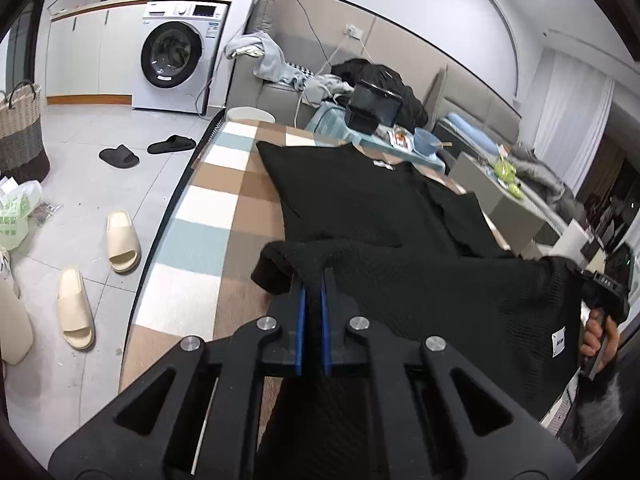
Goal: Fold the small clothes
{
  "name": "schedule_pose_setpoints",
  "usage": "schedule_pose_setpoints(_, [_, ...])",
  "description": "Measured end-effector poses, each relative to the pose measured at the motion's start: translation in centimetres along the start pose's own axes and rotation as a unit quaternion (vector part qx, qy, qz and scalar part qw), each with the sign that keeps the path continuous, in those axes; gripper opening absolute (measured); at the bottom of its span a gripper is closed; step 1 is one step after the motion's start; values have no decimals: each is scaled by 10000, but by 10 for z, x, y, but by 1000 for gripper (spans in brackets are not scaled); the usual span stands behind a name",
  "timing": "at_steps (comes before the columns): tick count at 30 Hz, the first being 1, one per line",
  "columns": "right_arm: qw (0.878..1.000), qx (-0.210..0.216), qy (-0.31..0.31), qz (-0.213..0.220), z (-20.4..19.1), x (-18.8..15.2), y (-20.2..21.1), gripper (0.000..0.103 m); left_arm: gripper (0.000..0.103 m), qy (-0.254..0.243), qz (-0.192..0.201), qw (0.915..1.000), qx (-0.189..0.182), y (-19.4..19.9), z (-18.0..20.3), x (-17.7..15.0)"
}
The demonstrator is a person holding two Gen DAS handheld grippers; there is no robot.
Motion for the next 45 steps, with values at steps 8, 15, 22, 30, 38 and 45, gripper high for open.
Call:
schedule_pose_setpoints(8, [9940, -518, -903, 336, 35, 10, 0, 4, 4, 164, -86, 9998, 67, -17, -15, 7])
schedule_pose_setpoints(15, [9928, -713, -926, 249, 37, 21, -14, 4, 4, 132, -305, 9993, 144, -54, -21, 16])
schedule_pose_setpoints(22, [9917, -973, -799, 242, 35, 36, -52, 4, 5, 381, -572, 9967, 430, -107, -35, 19])
schedule_pose_setpoints(30, [9766, -2036, -483, -498, 55, 18, -66, 48, 63, 761, -836, 9913, 667, -115, -49, 3])
schedule_pose_setpoints(38, [9754, -1771, -30, -1310, 52, 5, -85, 51, 65, 421, -1283, 9901, 370, -129, -35, -9])
schedule_pose_setpoints(45, [9739, -1550, 533, -1570, 32, -8, -110, 47, 54, 162, -1335, 9907, 209, -141, -15, -13])
Point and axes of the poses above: each gripper's, at about its wrist camera, not at the fingertips, and y roughly against the way its jaws point, z to its right, x to its top, the point moved 1 cm from there along -y, roughly the way its jaws point, and after that the axes turned 11 degrees about z, right-handed, at the moved point
